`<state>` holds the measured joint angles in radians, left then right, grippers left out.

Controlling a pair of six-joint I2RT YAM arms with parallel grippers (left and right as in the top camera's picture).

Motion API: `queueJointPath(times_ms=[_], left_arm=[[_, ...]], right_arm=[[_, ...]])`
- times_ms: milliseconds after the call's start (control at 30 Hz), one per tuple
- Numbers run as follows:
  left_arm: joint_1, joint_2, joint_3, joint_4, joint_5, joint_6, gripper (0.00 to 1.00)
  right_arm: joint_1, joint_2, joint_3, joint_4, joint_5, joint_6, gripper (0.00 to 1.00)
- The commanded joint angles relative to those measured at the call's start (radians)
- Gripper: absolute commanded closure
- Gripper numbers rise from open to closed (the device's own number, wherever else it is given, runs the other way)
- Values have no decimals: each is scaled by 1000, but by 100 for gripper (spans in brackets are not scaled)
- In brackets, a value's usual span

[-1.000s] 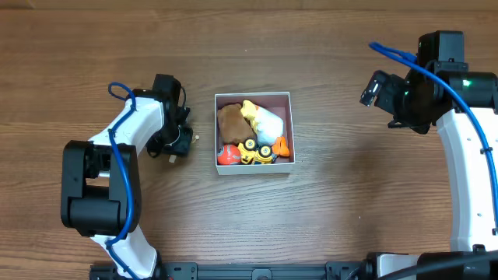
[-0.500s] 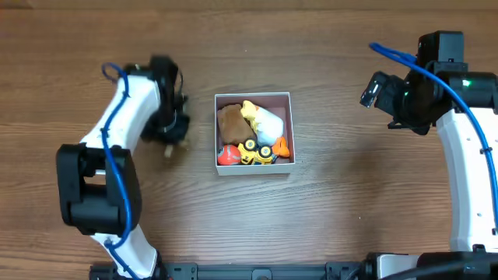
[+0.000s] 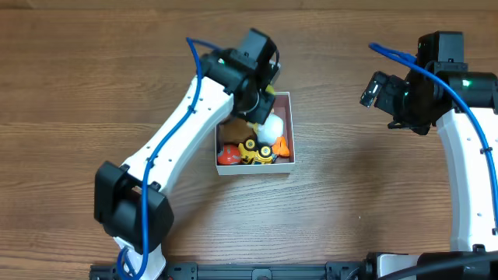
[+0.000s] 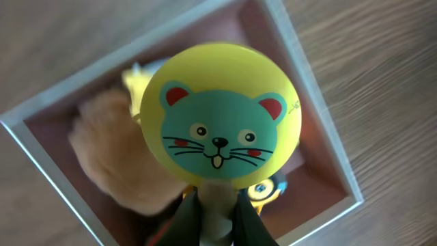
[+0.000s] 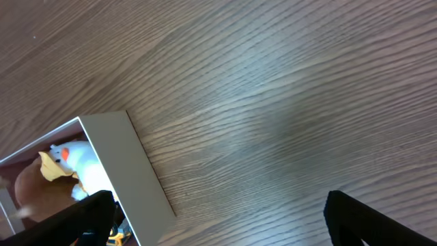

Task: Pack container
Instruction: 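Drop the rattle drum into the box and lift the left arm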

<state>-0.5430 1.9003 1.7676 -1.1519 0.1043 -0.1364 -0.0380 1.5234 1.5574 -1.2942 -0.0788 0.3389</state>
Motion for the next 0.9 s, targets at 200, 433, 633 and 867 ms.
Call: queueJointPath(times_ms=[200,433,633,867], left_arm=[[9,18,-16,10,-53,-122,0],[135,-31,585,-431,-239,-122,0],[293,-277,741,-537,-333,-126,0],[333,-397,741,-537,-358,-96,0]], right_arm=[[-2,1,5,30,-2,-8,0],[-2,-27,10,100,-241,-187,0],[-2,-351,12,209,-248,-213,0],[-2,-581,12,230,-237,-212,0]])
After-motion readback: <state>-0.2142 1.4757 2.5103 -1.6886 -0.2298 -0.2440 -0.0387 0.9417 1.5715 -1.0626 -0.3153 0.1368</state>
